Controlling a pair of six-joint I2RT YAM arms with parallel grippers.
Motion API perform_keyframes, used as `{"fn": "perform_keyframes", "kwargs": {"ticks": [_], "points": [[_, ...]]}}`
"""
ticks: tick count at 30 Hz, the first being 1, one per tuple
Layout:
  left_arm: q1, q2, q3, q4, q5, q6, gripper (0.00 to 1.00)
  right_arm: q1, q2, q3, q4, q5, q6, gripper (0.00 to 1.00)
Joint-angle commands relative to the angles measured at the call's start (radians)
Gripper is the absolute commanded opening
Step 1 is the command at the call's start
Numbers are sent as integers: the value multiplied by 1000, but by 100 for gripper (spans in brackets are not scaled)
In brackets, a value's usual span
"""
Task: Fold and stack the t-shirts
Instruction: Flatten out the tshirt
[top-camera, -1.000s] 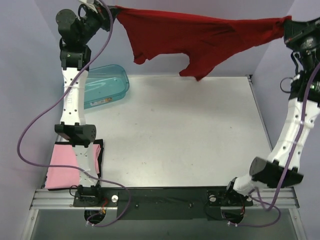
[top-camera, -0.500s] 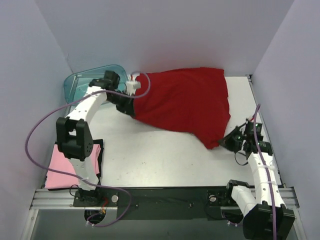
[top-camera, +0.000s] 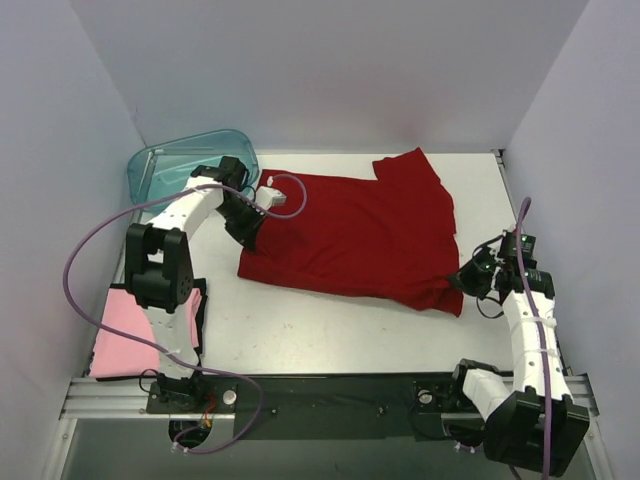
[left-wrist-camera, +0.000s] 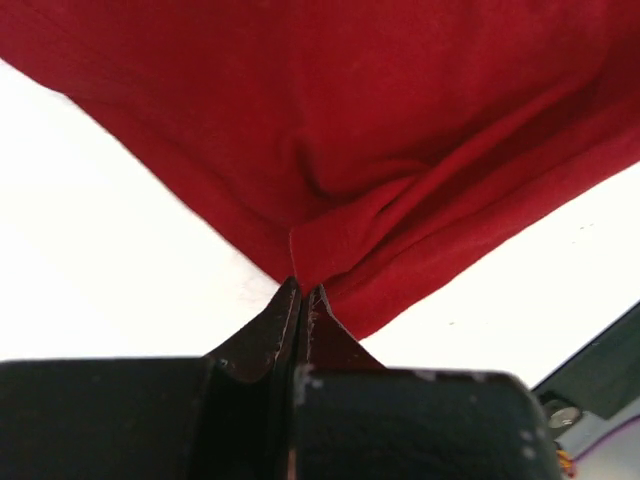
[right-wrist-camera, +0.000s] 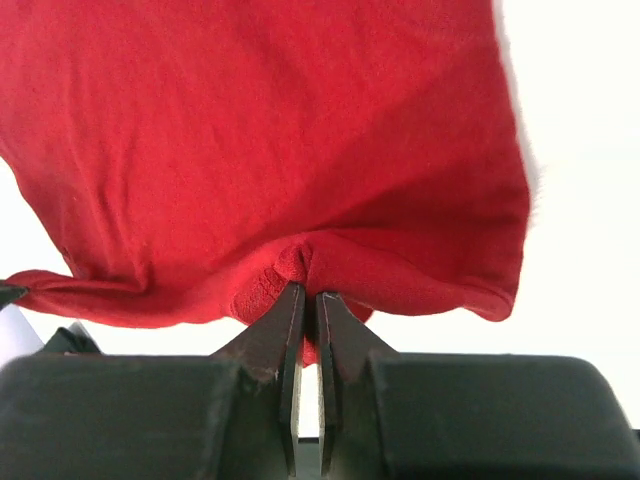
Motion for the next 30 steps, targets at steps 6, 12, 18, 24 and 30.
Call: {"fn": "perform_keyframes", "kwargs": {"ticks": [6, 12, 18, 24, 30], "points": [[-11, -155, -3, -67, -23, 282, 50, -6, 66, 35, 56, -46, -48, 0], [-19, -216, 118, -244, 152, 591, 53, 16, 101, -6, 84, -65, -57, 0], [-65, -114, 70, -162, 143, 671, 54, 16, 113, -14, 93, -57, -74, 0], [-66, 65, 181, -203, 175, 742, 58, 17, 126, -20, 95, -54, -89, 0], [-71, 161, 212, -311, 160, 809, 58, 17, 124, -21, 95, -41, -93, 0]]}}
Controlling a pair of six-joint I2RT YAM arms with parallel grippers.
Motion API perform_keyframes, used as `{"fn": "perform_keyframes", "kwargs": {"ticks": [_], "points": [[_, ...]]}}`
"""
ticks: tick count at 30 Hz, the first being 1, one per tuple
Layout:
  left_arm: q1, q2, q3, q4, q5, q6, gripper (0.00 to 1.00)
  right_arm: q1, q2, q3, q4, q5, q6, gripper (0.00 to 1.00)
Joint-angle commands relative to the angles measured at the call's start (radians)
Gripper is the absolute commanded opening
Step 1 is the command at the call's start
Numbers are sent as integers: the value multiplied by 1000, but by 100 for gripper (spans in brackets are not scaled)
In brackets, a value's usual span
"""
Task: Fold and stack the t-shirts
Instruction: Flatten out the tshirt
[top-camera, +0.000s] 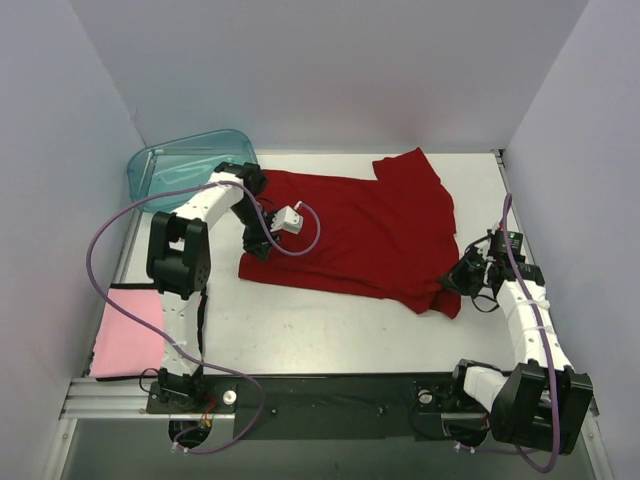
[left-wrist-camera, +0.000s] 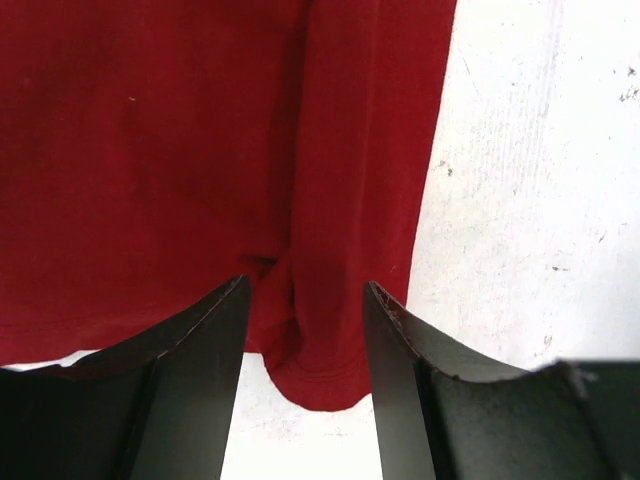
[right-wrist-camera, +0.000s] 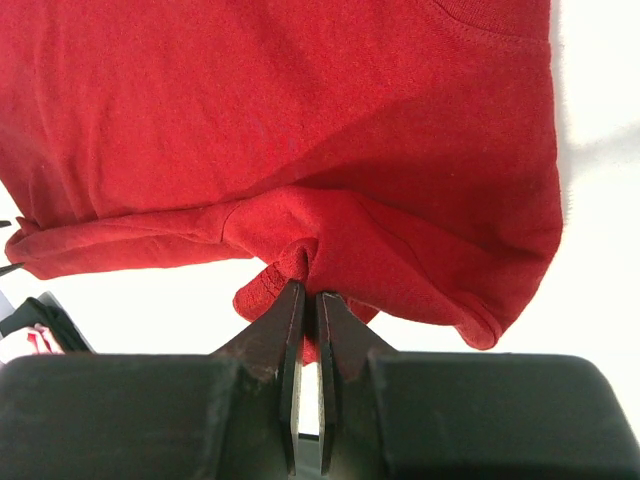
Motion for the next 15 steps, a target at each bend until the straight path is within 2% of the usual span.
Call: {"fn": "perform_keyframes", "kwargs": {"ticks": [1, 3, 6, 8, 11, 13, 15], "points": [[-1, 5, 36, -106, 42, 75, 58, 5, -1, -4, -4, 8, -17, 0], [-1, 7, 22, -111, 37, 75, 54, 5, -4, 2, -7, 7, -18, 0], [-1, -1, 0, -101, 2, 69, 39, 5, -4, 16, -12, 11, -23, 0], [0, -2, -9, -109, -22, 73, 35, 5, -4, 28, -17, 14, -29, 0], [0, -11, -55, -98, -38, 83, 37, 3, -1, 51, -21, 16, -37, 0], [-1, -22, -79, -62, -36, 70, 44, 3, -1, 60, -24, 14, -40, 0], [-7, -19, -78, -51, -18, 55, 47, 3, -1, 68, -30, 10, -44, 0]]}}
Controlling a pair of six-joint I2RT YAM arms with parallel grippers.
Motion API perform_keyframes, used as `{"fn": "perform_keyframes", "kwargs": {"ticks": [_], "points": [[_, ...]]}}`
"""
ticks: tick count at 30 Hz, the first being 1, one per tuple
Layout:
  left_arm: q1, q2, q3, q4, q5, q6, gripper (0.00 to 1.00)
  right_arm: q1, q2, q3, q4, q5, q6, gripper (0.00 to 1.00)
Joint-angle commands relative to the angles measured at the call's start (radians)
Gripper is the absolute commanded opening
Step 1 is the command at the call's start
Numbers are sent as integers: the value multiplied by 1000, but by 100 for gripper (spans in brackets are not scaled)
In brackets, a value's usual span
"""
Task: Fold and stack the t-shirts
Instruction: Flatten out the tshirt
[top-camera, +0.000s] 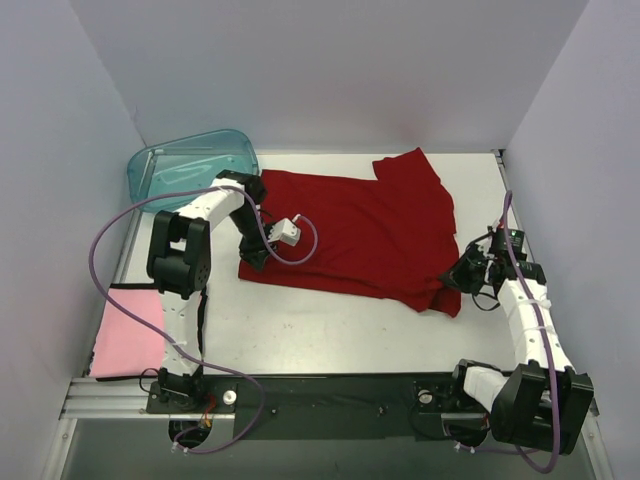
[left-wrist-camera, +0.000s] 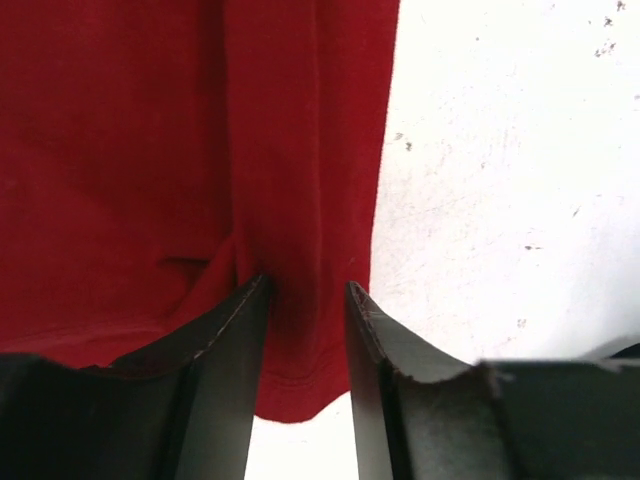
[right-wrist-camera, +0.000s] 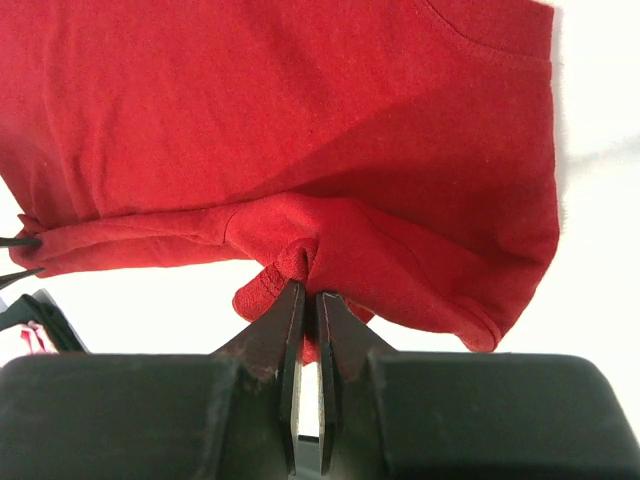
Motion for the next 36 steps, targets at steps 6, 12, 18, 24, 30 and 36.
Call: {"fn": "perform_keyframes", "kwargs": {"ticks": [6, 12, 18, 24, 30, 36], "points": [[-12, -27, -22, 46, 12, -63, 25, 3, -22, 52, -41, 15, -32, 0], [-7, -64, 10, 35, -15, -101, 0, -9, -47, 69, -58, 19, -38, 0], [45, -216, 329, 25, -15, -294, 0, -145, -105, 328, -125, -53, -57, 0], [44, -374, 645, 48, -124, -443, 0, -199, -63, 880, -209, -25, -121, 0], [39, -547, 668, 239, -371, -508, 0, -199, -41, 1176, -260, 33, -142, 0], [-9, -592, 814, 244, -451, -471, 0, -178, -35, 1330, -291, 152, -213, 0]]}}
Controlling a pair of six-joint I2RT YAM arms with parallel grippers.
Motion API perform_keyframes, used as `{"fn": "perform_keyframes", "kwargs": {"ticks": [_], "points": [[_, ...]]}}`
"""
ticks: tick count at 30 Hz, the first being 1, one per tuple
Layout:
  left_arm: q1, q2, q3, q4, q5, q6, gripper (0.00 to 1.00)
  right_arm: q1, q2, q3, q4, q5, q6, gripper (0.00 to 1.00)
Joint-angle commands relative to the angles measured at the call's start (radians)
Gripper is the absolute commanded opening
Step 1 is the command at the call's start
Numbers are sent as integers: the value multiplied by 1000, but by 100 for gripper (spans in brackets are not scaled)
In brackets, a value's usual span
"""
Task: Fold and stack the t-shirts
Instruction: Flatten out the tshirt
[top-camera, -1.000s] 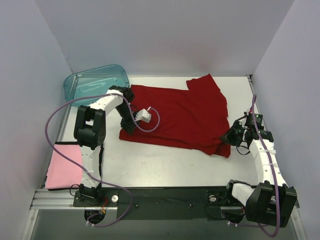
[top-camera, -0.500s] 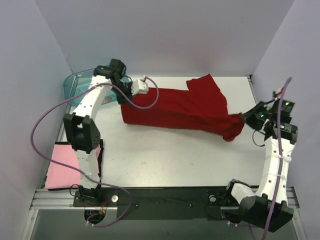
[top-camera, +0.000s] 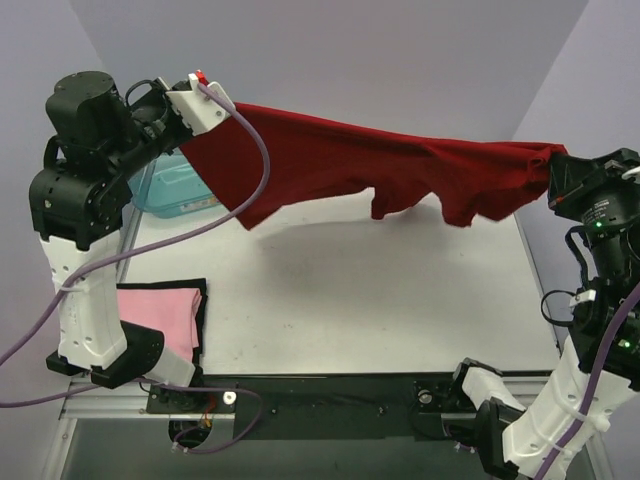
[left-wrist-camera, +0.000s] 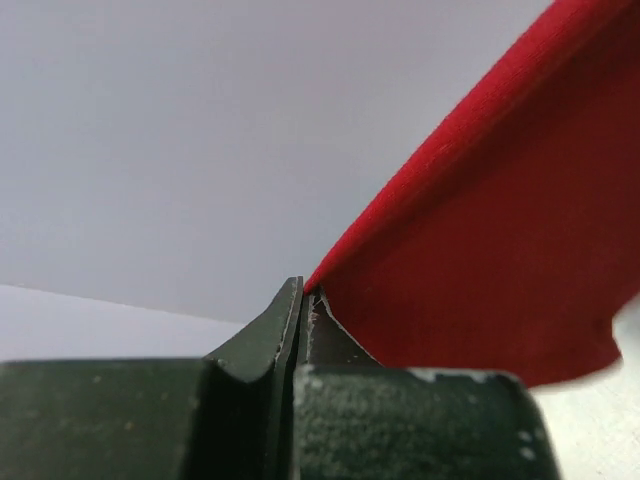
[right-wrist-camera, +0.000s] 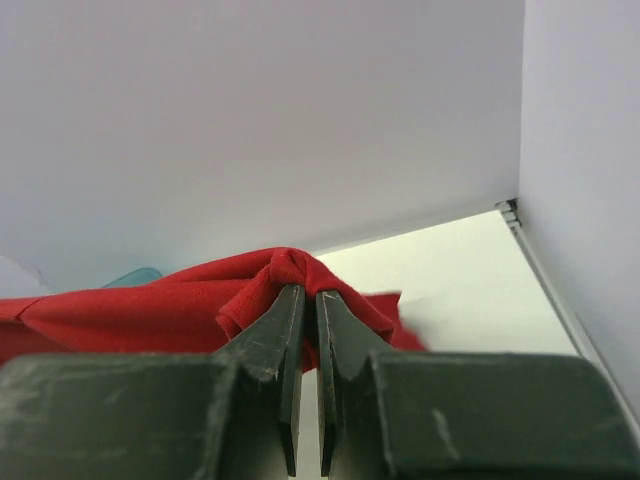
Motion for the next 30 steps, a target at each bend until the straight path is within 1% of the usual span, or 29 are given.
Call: {"fn": "perform_keyframes", "kwargs": {"ticks": [1, 4, 6, 7, 9, 11, 15, 16, 18, 20, 23, 24, 25, 26, 27, 28, 29, 30], "points": [[-28, 11, 35, 41, -143, 10, 0, 10, 21, 69, -39, 150, -73, 0], [-36, -7, 13, 30, -169, 5, 0, 36, -7, 80, -33, 123, -96, 0], [-36, -7, 36, 41, -186, -16, 0, 71, -30, 97, -34, 152, -136, 0], [-36, -4, 56, 61, -196, -24, 0, 84, -38, 103, -33, 199, -156, 0], [-36, -2, 52, 88, -235, -12, 0, 120, -55, 102, -36, 259, -191, 0], [-36, -2, 35, 98, -247, -13, 0, 137, -58, 89, -38, 278, -204, 0], [-36, 8, 15, 131, -241, -67, 0, 137, -26, 48, -30, 201, -182, 0], [-36, 11, -16, 147, -241, -82, 0, 137, -12, 34, -27, 184, -178, 0], [-36, 24, -65, 228, -244, -93, 0, 137, 57, 22, -16, 117, -149, 0], [-36, 85, -79, 312, -250, -102, 0, 136, 157, 66, 1, 34, -110, 0], [-36, 166, -53, 478, -287, -113, 0, 111, 343, 140, 91, -21, -16, 0], [-36, 213, -25, 548, -296, -116, 0, 96, 388, 195, 116, -52, 15, 0], [-36, 237, -10, 581, -322, -119, 0, 63, 468, 224, 161, -67, 93, 0], [-36, 284, 33, 651, -334, -122, 0, 32, 502, 288, 195, -87, 177, 0], [-36, 304, 58, 682, -363, -124, 0, 18, 567, 325, 253, -89, 208, 0], [-36, 347, 93, 763, -376, -122, 0, -1, 589, 368, 301, -101, 265, 0], [-34, 367, 116, 797, -394, -107, 0, -4, 626, 393, 397, -103, 288, 0], [-34, 395, 154, 870, -402, -96, 0, -10, 643, 419, 492, -94, 326, 0]]}}
